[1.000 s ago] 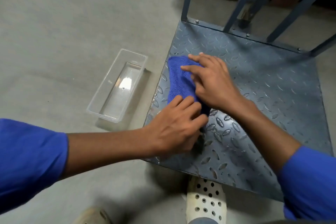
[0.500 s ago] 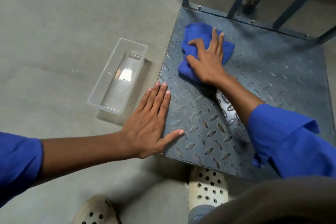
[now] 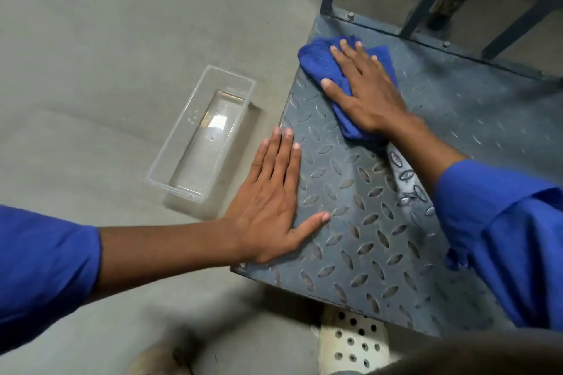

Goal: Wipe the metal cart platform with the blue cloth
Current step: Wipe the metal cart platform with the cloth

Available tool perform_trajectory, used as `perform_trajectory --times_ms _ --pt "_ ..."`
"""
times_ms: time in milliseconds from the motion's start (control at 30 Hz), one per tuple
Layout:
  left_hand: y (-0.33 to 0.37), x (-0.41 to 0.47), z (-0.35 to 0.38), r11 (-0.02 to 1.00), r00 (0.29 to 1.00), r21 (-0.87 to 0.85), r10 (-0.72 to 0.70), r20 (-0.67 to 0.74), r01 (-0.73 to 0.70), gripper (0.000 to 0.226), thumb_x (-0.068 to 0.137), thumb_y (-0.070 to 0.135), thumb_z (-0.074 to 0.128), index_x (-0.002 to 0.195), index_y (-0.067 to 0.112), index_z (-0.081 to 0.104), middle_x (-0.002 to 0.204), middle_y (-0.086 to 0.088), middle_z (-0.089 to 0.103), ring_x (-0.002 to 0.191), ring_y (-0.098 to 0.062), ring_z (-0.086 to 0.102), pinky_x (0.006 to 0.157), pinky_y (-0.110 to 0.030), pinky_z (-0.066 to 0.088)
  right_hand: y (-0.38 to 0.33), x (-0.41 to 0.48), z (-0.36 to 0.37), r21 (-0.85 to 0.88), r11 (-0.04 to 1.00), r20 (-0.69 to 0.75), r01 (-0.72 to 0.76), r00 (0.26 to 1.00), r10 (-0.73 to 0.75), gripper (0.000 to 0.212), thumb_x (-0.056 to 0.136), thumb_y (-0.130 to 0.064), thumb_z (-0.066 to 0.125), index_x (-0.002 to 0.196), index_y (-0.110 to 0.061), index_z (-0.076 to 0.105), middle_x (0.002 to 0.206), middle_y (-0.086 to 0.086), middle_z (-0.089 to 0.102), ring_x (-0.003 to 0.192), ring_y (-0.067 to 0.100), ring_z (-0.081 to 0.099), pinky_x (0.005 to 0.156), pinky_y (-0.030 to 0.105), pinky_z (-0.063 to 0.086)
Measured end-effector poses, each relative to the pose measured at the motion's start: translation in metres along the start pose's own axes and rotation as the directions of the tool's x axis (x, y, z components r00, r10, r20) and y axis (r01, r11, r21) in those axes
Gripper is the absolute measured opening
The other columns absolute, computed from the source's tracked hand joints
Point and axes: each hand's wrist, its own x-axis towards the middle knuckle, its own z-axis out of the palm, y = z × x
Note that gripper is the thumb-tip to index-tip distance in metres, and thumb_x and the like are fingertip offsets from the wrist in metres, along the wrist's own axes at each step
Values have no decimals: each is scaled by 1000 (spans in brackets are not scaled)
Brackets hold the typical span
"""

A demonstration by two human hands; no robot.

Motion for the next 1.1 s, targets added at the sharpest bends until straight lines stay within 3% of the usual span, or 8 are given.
perform_trajectory --times_ms 67,167,233,400,600,800,967,1100 --pt "1 0 -1 999 999 4 45 -26 -45 109 105 76 23 167 -10 -5 174 -35 -17 165 -44 -17 135 -59 4 -4 7 -6 -20 1000 15 13 1000 -13 79 104 -73 25 172 -34 20 182 -3 8 168 20 -1 137 51 3" --pt "1 0 1 989 985 -12 149 -88 -150 99 108 65 33 167 -11 8 174 -37 -6 165 -48 -10 134 -60 8 -21 -18 6 -79 940 105 332 941 -323 70 106 -71 23 170 -43 22 182 -7 6 166 13 -7 137 44 -1" --pt "0 0 3 987 983 -17 159 -88 -161 98 109 64 35 167 -10 10 174 -37 -4 165 -48 -8 134 -61 10 -15 -16 6 -47 897 142 440 892 -430 65 109 -68 26 169 -45 22 181 -11 6 166 9 -7 136 42 -1" --pt "-3 0 5 990 990 12 139 -29 -139 101 108 70 26 168 -6 -2 175 -33 -13 166 -43 -14 135 -58 9 18 27 -25 3 999 39 50 998 -50 76 98 -77 23 167 -45 25 181 -4 12 169 24 2 135 58 7" --pt "-3 4 4 989 989 -27 143 -48 -144 103 106 72 27 169 -6 4 176 -32 -7 166 -43 -10 135 -58 11 -34 -22 14 -42 952 59 304 952 -301 64 106 -66 27 167 -47 27 180 -11 13 167 13 -1 135 41 1" --pt "-10 29 0 992 992 -15 124 -10 -124 109 102 82 13 169 -2 -6 177 -27 -16 166 -36 -18 136 -54 6 -12 47 -6 8 998 -23 -63 998 63 59 112 -60 33 169 -45 23 181 -2 10 168 26 3 136 49 4" --pt "-10 39 -2 995 995 -3 97 24 -97 111 101 83 13 168 -2 -13 175 -26 -23 165 -34 -24 136 -51 -1 -35 12 11 7 996 -23 87 996 -87 54 115 -53 32 168 -46 25 181 -7 10 168 23 2 135 45 1" --pt "-10 43 -4 996 994 -9 86 61 -86 112 99 85 8 167 1 -19 174 -23 -28 163 -32 -30 136 -51 -3 8 -2 0 42 997 -62 -72 995 74 53 114 -55 32 167 -49 26 181 -9 10 168 19 1 137 44 0"
